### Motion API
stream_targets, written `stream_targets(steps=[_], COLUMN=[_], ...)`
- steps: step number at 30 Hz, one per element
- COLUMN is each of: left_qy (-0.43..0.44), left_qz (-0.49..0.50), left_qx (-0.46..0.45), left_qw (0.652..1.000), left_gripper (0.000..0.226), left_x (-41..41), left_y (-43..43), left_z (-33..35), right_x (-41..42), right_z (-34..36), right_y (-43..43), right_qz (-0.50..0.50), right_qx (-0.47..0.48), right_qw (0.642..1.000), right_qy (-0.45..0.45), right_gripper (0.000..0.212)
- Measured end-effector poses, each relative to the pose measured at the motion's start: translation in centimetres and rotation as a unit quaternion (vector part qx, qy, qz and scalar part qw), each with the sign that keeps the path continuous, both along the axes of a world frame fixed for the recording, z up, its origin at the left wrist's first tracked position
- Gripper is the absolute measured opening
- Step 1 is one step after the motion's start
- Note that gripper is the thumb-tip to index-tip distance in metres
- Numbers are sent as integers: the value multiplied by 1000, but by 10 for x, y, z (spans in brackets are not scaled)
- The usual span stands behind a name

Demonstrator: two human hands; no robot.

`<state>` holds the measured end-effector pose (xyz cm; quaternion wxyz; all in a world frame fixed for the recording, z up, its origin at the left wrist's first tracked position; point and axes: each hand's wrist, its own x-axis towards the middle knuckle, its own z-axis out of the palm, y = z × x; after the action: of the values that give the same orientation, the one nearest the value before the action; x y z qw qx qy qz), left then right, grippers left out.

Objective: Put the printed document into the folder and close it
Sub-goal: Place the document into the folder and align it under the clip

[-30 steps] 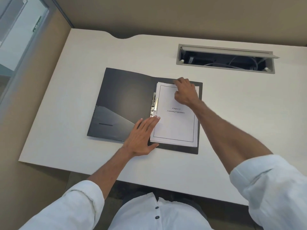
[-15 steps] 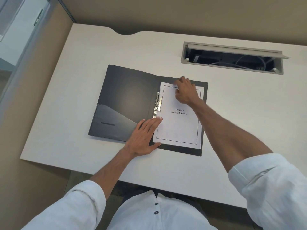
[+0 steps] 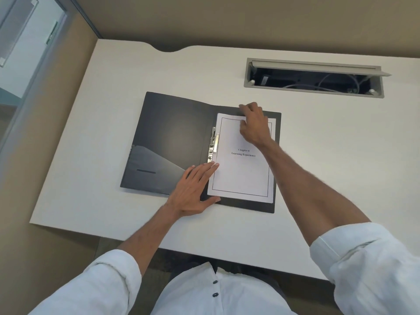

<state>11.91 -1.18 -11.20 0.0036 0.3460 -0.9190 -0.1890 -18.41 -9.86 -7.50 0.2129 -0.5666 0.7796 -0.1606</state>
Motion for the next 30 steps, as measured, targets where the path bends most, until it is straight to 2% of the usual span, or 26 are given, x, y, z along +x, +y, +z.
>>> stream_targets(steps=[2,5,7,10,13,17,30], left_qy=[27,91,120,128,124,122,122], left_qz=[35,153,248,330,356,362,393], left_qx=[3,26,53,87,102,107,130], left_qw=[999,984,960,931,921,918,902], left_gripper=[87,54,37,28,25,25,27], left_x=[1,-9,-21,-35,-42,-47,-56], left_y=[0,0,-2,-4,-5,-3,7], left_z=[3,9,15,22,23,22,22], right_x=[-2,-1,4,9,12,11,-17], right_z=[2,-1,-3,-7,-11,-14,-4], right_y=[13,47,73,107,132,149,158], right_qz=[-69,-197,-291,-360,-379,-376,-339], right_qx=[-51,-97,-93,-56,-32,-12,54], right_qw=[995,970,944,922,914,912,916], right_qy=[-41,-108,-127,-131,-139,-162,-206], right_gripper=[54,46,43,39,34,40,45])
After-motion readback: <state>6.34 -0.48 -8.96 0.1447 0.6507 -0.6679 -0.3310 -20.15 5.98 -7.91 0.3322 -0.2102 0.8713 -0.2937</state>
